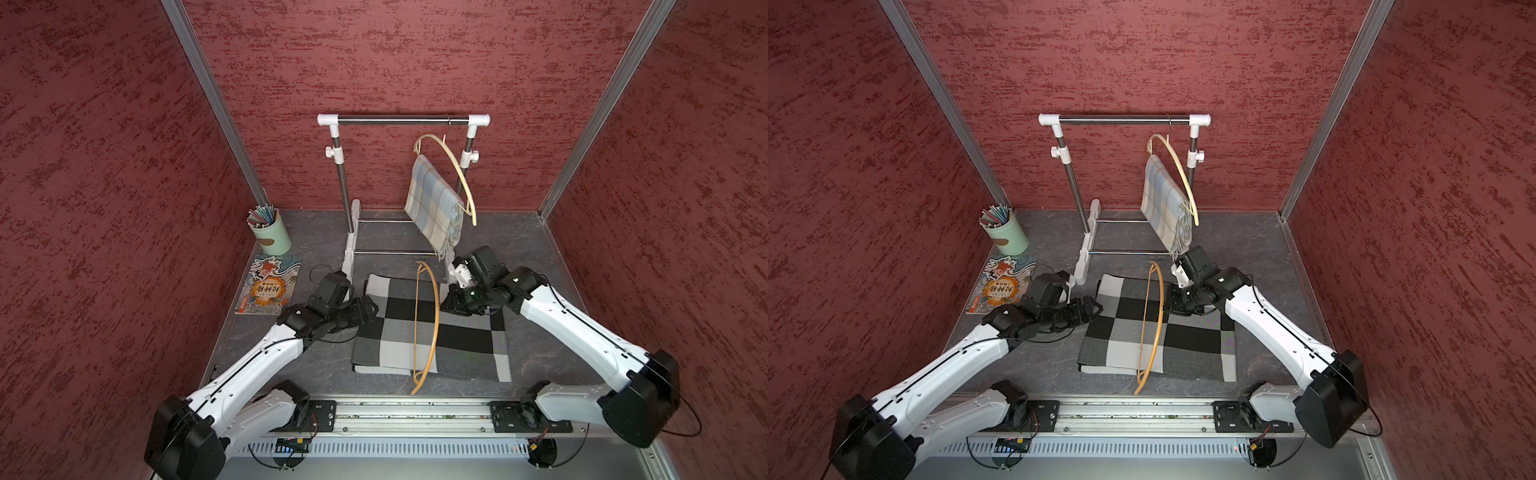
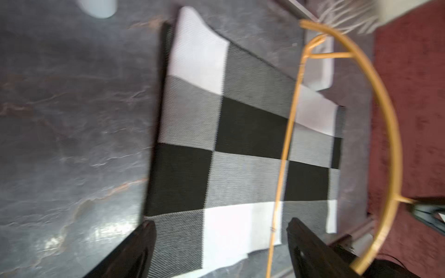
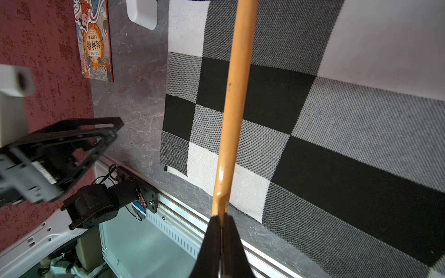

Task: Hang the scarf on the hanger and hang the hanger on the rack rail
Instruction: Pick up the hanger from the clothesline.

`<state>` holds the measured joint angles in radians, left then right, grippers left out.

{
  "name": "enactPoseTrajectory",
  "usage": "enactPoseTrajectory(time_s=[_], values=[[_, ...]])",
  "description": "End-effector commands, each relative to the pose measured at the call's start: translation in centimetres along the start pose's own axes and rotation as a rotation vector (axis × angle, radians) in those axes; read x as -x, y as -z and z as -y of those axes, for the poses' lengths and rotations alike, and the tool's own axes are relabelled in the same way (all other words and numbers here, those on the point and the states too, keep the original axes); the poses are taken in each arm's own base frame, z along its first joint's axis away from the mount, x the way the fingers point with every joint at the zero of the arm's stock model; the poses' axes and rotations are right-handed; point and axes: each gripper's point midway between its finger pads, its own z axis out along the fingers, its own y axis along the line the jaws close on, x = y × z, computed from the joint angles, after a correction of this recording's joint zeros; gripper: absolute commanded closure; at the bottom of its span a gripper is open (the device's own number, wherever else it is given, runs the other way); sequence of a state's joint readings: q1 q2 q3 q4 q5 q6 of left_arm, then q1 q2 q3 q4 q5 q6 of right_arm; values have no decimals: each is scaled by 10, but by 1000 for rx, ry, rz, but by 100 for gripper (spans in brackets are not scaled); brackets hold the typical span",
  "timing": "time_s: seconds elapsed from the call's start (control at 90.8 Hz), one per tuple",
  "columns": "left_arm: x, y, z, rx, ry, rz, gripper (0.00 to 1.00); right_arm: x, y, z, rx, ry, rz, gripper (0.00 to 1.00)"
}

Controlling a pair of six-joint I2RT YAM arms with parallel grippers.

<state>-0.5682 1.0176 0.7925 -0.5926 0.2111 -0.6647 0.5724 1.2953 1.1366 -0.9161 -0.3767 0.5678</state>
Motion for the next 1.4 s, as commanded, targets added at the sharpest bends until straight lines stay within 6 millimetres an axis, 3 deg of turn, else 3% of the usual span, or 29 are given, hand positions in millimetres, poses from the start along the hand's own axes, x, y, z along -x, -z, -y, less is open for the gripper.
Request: enactPoseTrajectory(time_s=[0.0,0.143,0.308,0.441,0.617,0.661,0.782,0.826,0.848,0.881,0.936,1.058,1.19,1.388], values=[[-24,7,65,-138,-181,-100,8,-1,19,1,-28,-5,22,100],[-52,-26,110,-115,-309,-141,8,-3,21,-2,-8,-59,24,100],[-63,-69,130,-25,-371,-144,11,-2,26,-3,-13,-77,35,100],[-65,-87,140,43,-424,-144,18,-3,26,-1,-18,-82,33,100],[-73,-103,149,64,-430,-159,46,-6,22,2,-18,-95,25,100],[-73,-105,150,80,-440,-154,56,-7,21,3,-19,-98,23,100],[-76,-108,151,90,-445,-167,99,-7,22,3,-17,-95,26,100],[-77,-107,152,80,-441,-169,100,-6,23,1,-13,-89,29,100],[-77,-106,153,76,-437,-168,100,-6,24,0,-10,-81,29,93],[-77,-104,153,68,-431,-169,100,-4,26,-1,-8,-65,36,67],[-78,-100,155,44,-415,-174,100,1,31,0,-22,-46,68,36],[-83,-92,154,-27,-332,-202,100,20,56,32,-120,-94,198,14],[-84,-81,160,-224,-198,-218,100,29,77,80,-141,-248,320,10],[-62,-66,179,-529,-98,-208,100,12,50,157,-335,-423,282,13]])
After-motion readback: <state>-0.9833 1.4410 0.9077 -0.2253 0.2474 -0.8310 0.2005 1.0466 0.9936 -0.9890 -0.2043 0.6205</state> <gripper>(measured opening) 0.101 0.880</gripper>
